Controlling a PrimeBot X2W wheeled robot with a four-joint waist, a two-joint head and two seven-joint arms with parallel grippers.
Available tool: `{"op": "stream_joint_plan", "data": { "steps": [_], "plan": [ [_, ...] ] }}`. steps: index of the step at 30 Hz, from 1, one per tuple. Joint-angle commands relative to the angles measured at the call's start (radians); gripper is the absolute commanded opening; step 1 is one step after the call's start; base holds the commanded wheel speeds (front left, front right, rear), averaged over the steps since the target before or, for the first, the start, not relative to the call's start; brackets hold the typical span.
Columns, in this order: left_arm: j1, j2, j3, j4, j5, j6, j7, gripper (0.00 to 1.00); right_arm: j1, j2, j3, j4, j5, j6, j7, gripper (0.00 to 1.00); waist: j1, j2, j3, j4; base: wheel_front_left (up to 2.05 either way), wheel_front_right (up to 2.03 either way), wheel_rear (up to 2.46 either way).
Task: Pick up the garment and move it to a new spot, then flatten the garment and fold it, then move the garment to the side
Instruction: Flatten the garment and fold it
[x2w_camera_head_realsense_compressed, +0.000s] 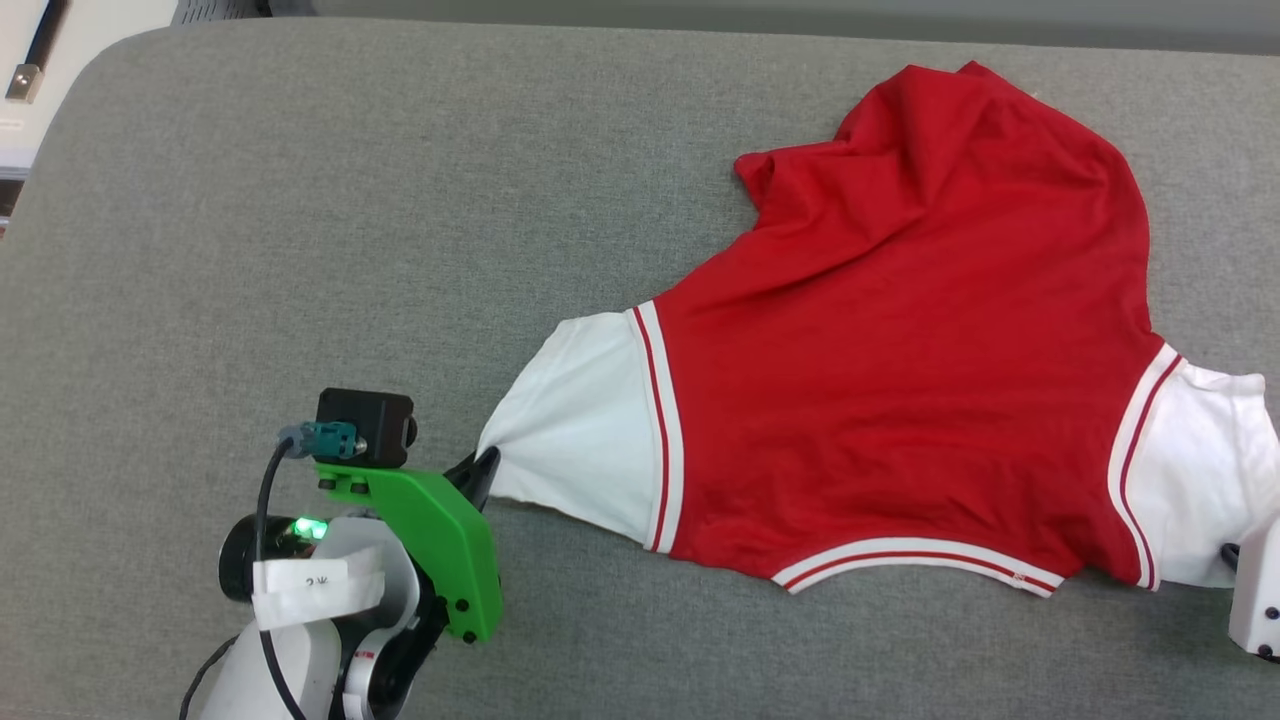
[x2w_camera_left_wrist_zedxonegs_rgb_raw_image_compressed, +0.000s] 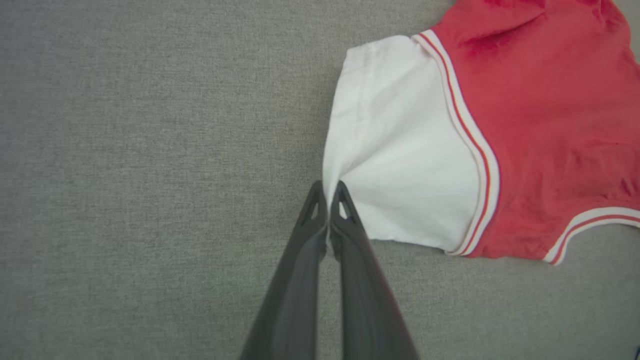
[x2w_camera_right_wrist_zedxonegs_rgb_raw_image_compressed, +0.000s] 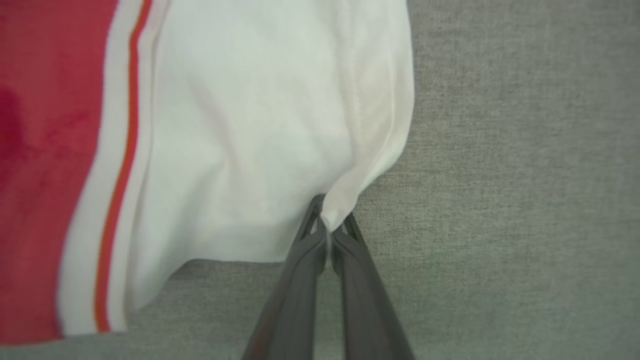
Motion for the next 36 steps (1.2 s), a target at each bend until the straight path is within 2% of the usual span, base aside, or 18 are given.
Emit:
{"op": "stream_joint_plan", "data": {
  "steps": [1, 6, 19, 24, 29, 36],
  "plan": [
    [0.009, 0.009, 0.001, 0.002, -0.003, 0.008, -0.004, 0.0, 0.016, 0.008, 0.014, 0.02, 0.009, 0.0, -0.007, 0.0, 0.0, 0.0, -0.016, -0.004, 0.0, 0.0, 0.0],
    [0.021, 0.023, 0.011, 0.004, -0.005, 0.009, -0.012, 0.0, -0.006, -0.026, 0.021, -0.008, 0.034, 0.0, -0.067, 0.0, 0.0, 0.0, -0.061, -0.018, 0.0, 0.0, 0.0],
    [0.02, 0.081, 0.082, -0.092, -0.03, 0.008, -0.027, 0.0, -0.073, -0.186, 0.032, -0.111, 0.142, 0.0, -0.155, 0.0, 0.0, 0.0, -0.213, -0.06, 0.0, 0.0, 0.0],
    [0.012, 0.087, 0.112, -0.151, -0.076, 0.003, -0.017, 0.0, -0.106, -0.217, 0.027, -0.163, 0.18, 0.0, -0.196, 0.0, 0.0, 0.0, -0.263, -0.073, 0.0, 0.0, 0.0],
    [-0.021, 0.119, 0.164, -0.204, -0.075, 0.009, -0.033, 0.0, -0.147, -0.251, 0.019, -0.205, 0.198, 0.0, -0.247, 0.0, 0.0, 0.0, -0.296, -0.085, 0.0, 0.0, 0.0],
    [-0.1, 0.14, 0.221, -0.285, -0.103, 0.011, -0.047, 0.0, -0.234, -0.283, 0.007, -0.203, 0.225, 0.0, -0.314, 0.0, 0.0, 0.0, -0.308, -0.099, 0.0, 0.0, 0.0]
  ]
}}
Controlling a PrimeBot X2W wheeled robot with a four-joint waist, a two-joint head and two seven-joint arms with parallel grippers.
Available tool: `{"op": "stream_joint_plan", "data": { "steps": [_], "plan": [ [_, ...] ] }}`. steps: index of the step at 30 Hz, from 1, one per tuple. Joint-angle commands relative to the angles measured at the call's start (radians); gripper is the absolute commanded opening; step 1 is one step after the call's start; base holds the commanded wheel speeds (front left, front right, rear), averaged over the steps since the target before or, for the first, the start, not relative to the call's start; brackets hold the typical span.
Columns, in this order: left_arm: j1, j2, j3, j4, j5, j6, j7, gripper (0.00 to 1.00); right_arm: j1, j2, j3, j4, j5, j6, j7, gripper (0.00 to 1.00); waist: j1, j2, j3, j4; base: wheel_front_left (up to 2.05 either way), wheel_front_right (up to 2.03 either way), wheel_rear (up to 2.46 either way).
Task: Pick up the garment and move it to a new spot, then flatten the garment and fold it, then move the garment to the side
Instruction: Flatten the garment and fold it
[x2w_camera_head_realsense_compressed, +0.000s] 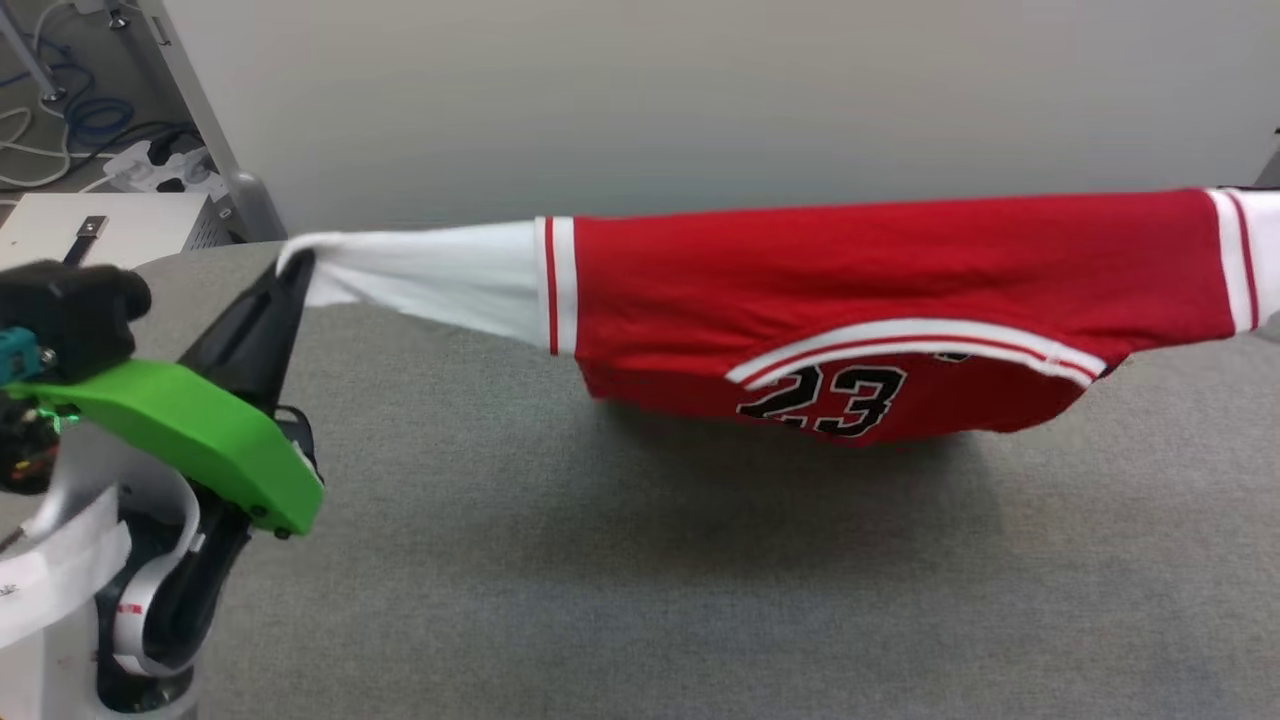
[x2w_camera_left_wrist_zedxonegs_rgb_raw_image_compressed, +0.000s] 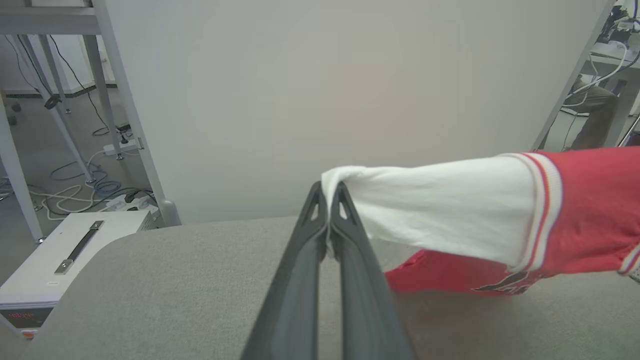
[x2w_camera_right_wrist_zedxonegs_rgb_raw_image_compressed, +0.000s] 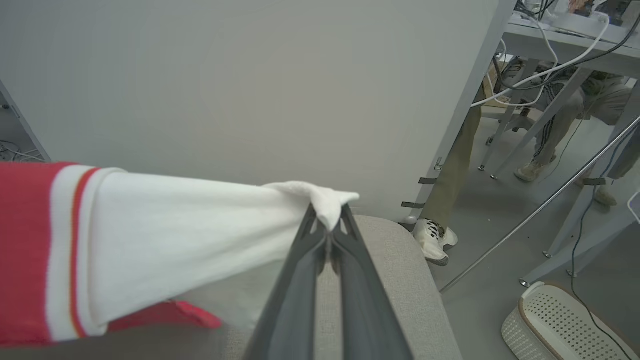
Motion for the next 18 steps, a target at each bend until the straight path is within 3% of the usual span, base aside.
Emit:
{"op": "stream_joint_plan", "data": {
  "steps": [1, 9, 18],
  "plan": [
    [-0.038, 0.017, 0.02, -0.011, -0.005, 0.009, -0.011, 0.0, -0.032, -0.02, -0.004, 0.011, -0.003, -0.002, -0.023, 0.0, 0.0, 0.0, -0.001, -0.005, 0.0, 0.0, 0.0],
    [-0.204, 0.041, 0.057, -0.002, 0.002, 0.019, -0.038, 0.0, -0.183, -0.04, 0.024, 0.08, -0.015, -0.002, -0.115, 0.0, 0.0, 0.0, 0.055, -0.013, 0.0, 0.0, 0.0],
    [-0.428, 0.099, 0.073, 0.112, -0.011, -0.02, -0.056, 0.0, -0.441, -0.046, 0.088, 0.19, -0.046, -0.002, -0.205, 0.0, 0.0, 0.0, 0.217, -0.026, 0.0, 0.0, 0.0]
  ]
}}
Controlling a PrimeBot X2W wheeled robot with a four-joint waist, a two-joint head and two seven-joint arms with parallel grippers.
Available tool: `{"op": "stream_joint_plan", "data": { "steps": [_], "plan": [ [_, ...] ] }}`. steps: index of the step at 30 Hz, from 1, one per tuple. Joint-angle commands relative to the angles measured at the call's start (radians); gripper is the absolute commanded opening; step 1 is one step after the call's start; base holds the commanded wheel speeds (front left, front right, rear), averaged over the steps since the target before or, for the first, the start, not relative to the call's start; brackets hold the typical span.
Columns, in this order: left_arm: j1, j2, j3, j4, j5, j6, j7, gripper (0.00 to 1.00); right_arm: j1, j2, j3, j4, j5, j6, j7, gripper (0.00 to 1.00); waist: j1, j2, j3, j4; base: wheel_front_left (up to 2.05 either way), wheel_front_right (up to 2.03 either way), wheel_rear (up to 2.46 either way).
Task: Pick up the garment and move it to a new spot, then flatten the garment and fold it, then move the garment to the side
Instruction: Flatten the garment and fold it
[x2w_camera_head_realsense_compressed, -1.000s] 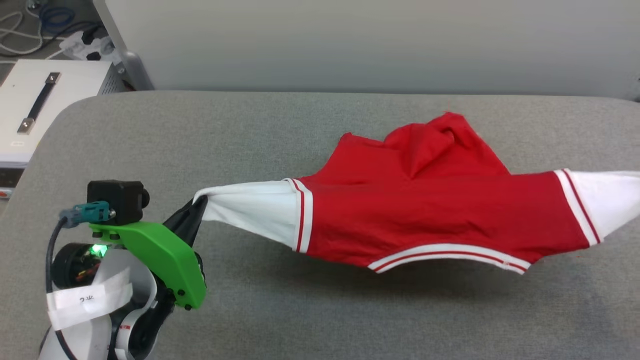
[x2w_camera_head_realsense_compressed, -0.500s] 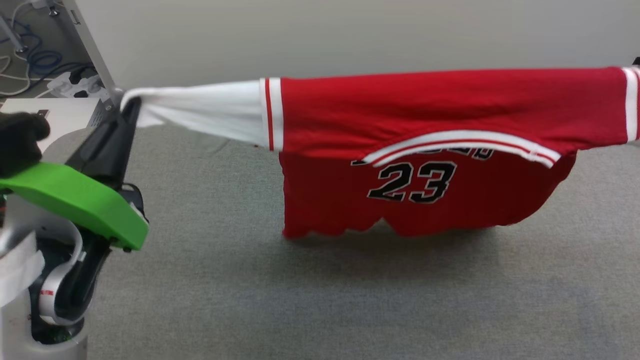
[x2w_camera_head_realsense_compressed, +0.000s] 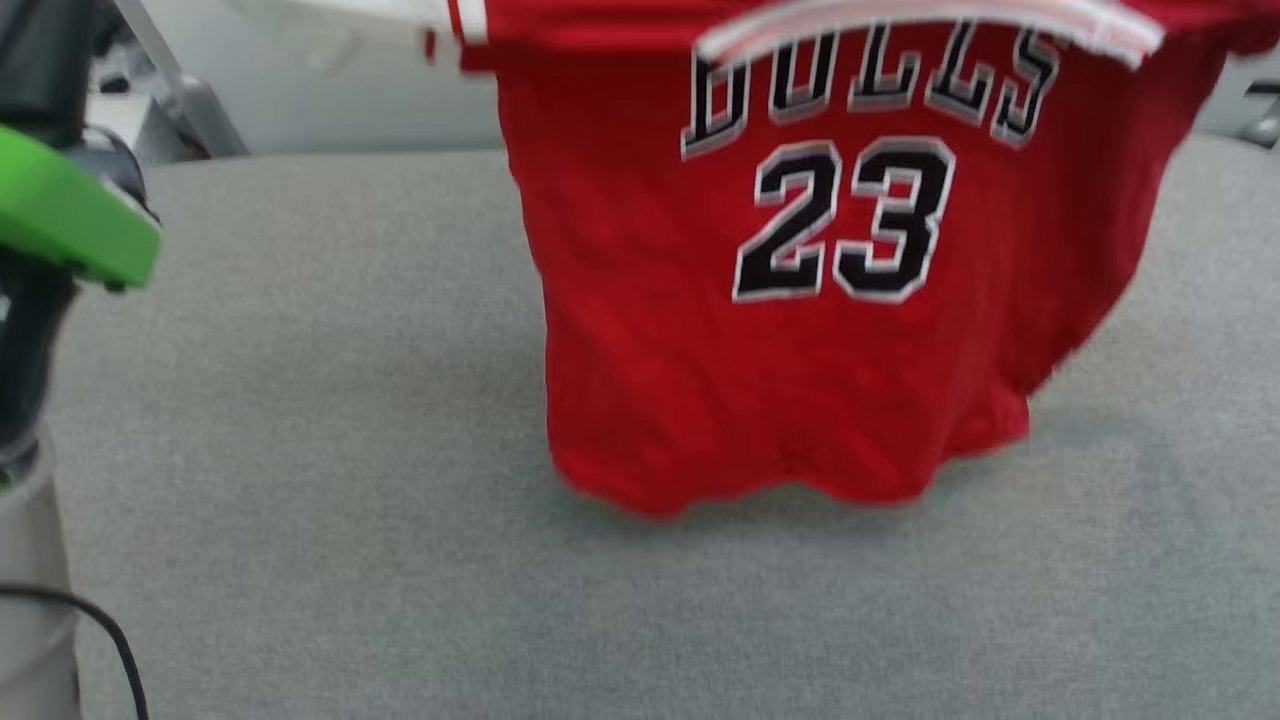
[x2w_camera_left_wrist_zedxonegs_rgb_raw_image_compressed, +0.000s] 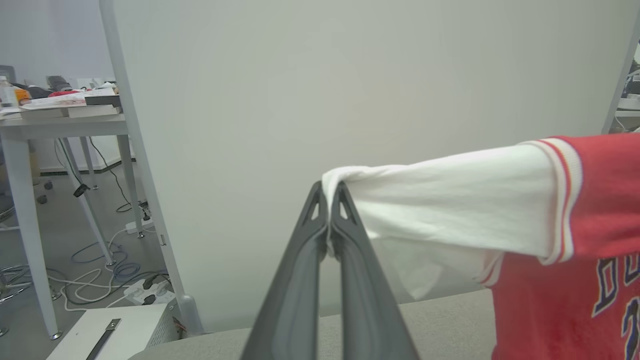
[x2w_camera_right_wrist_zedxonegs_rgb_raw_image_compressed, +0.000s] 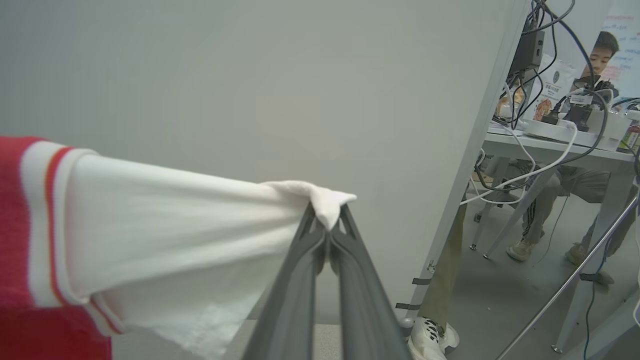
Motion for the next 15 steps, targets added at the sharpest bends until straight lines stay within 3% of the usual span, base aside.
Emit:
{"op": "stream_joint_plan", "data": {
  "steps": [1, 15],
  "plan": [
    [-0.049, 0.021, 0.018, 0.028, 0.002, -0.003, -0.013, 0.0, -0.049, -0.006, 0.001, 0.027, -0.018, -0.002, -0.015, 0.0, 0.0, 0.0, 0.097, -0.008, 0.0, 0.0, 0.0],
    [-0.557, 0.074, -0.067, 0.34, 0.055, -0.087, -0.145, 0.0, -0.564, -0.021, 0.141, 0.299, -0.116, -0.002, -0.143, 0.0, 0.0, 0.0, 0.422, 0.012, 0.0, 0.0, 0.0]
  ]
}}
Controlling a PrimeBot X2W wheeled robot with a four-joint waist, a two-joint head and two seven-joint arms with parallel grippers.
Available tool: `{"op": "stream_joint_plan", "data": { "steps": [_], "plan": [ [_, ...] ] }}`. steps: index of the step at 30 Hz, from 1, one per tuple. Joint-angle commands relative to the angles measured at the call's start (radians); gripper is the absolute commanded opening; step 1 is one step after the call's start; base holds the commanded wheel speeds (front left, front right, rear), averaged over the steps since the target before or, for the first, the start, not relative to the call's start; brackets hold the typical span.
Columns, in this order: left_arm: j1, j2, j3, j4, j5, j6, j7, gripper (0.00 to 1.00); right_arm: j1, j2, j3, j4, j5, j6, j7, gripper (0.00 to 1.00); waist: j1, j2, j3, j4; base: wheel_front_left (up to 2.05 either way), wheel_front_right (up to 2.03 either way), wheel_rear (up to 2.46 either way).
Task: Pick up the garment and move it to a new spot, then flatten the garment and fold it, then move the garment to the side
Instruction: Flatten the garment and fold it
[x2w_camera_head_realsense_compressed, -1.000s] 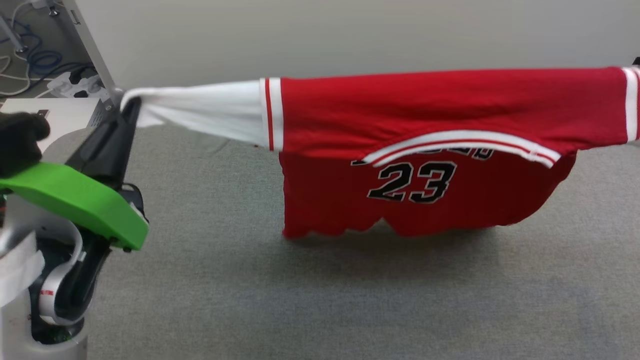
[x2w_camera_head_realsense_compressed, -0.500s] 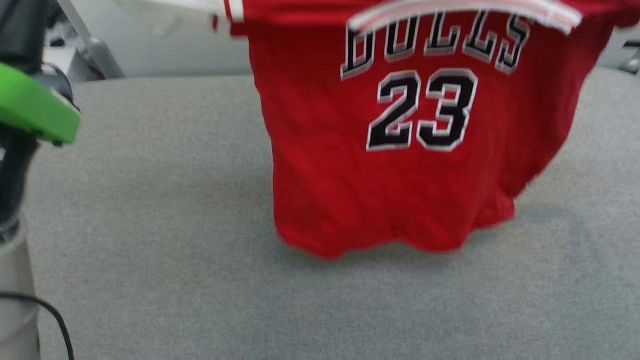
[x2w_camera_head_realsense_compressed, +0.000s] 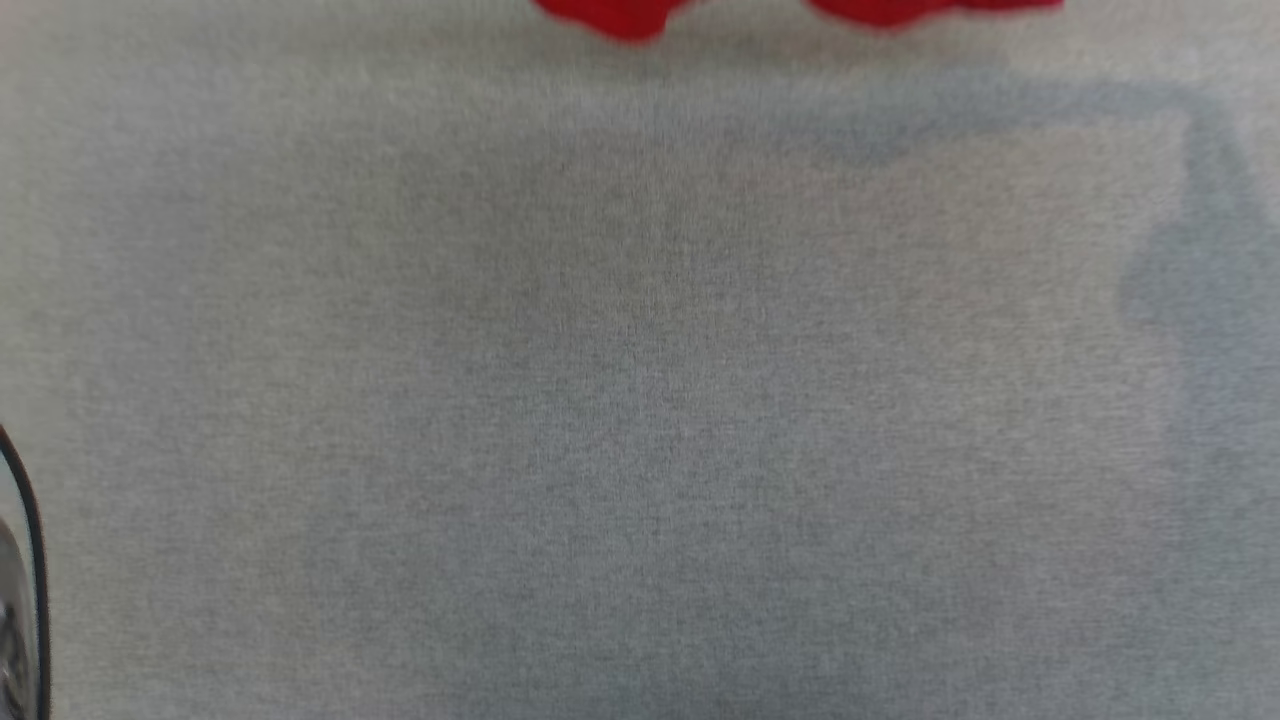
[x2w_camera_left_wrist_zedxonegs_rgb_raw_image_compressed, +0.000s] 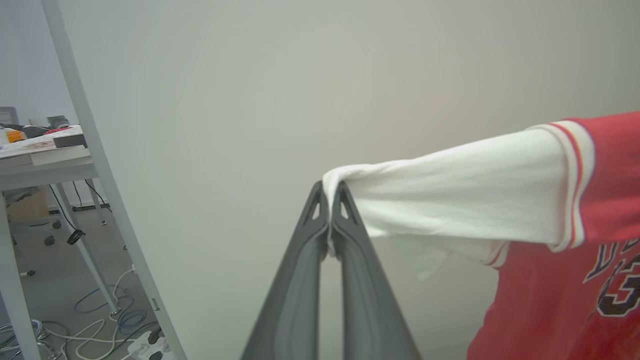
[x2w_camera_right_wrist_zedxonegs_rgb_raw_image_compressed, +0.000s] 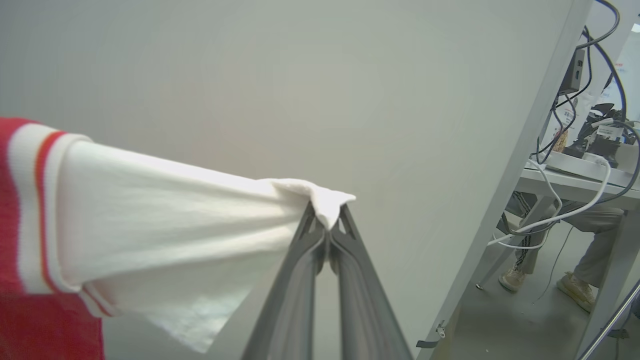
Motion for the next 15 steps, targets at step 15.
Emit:
{"op": "stream_joint_plan", "data": {
  "steps": [15],
  "plan": [
    [-0.498, -0.003, -0.075, 0.499, 0.101, -0.024, -0.312, 0.0, -0.449, 0.095, 0.072, 0.389, -0.157, -0.003, -0.218, 0.0, -0.0001, 0.0, 0.307, 0.018, 0.0, 0.0, 0.0]
  ]
}}
